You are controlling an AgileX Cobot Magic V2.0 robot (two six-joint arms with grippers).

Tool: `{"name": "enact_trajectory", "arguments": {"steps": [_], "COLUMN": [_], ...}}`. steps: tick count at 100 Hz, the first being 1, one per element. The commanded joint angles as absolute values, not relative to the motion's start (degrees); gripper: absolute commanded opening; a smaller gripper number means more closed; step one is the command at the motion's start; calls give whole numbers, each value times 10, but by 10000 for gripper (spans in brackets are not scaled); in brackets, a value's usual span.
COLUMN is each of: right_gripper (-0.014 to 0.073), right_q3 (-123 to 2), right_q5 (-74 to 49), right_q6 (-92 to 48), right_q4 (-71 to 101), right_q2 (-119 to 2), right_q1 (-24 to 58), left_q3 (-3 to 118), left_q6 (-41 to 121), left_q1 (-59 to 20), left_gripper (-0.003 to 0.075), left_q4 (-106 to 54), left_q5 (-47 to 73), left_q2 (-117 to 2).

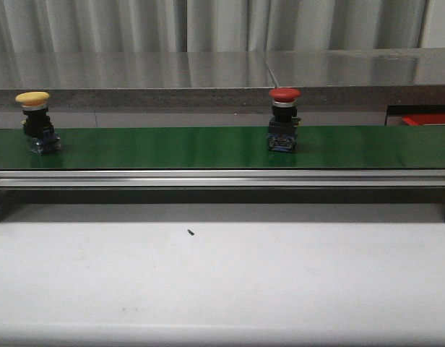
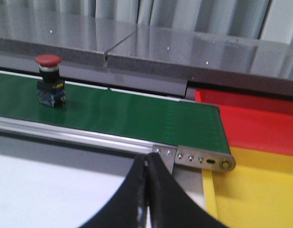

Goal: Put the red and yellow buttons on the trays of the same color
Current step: 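Lower the right gripper onto the red button at the belt's end and grasp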

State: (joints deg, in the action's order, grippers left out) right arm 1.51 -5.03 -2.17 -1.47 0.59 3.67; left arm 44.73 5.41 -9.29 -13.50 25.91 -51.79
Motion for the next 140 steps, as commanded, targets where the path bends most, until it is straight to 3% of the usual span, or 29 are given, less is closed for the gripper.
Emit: {"name": "enact_trajectory", "arguments": {"steps": [1, 12, 35, 73, 90, 115, 127, 140], "right_gripper": [-117, -117, -117, -117, -117, -103, 37, 389], "right_q3": [15, 11, -77, -418, -517, -568, -569, -569], "right_q5": [39, 80, -40, -399, -412, -412, -412, -411], "right_q6": [-23, -23, -23, -23, -23, -23, -23, -25], "right_q4": [-19, -6, 76, 76, 78, 81, 81, 81], "right_q2": [14, 13, -24, -358, -488, -614, -639, -647], "right_q1": [36, 36, 36, 36, 36, 36, 37, 37], "left_q3": [407, 345, 289, 285, 285, 285, 285, 285], "left_q6": [56, 56, 56, 56, 56, 56, 56, 56], "left_q1": [-97, -97, -97, -97, -97, -97, -97, -97], "left_gripper": [575, 457, -16, -19, -19, -19, -19, -19], "left_q4": [-141, -141, -141, -141, -141, -141, -141, -141], "left_q5": [187, 159, 131, 119, 119, 119, 119, 119], "left_q2": [-464, -407, -356, -357, -357, -357, -357, -357]}}
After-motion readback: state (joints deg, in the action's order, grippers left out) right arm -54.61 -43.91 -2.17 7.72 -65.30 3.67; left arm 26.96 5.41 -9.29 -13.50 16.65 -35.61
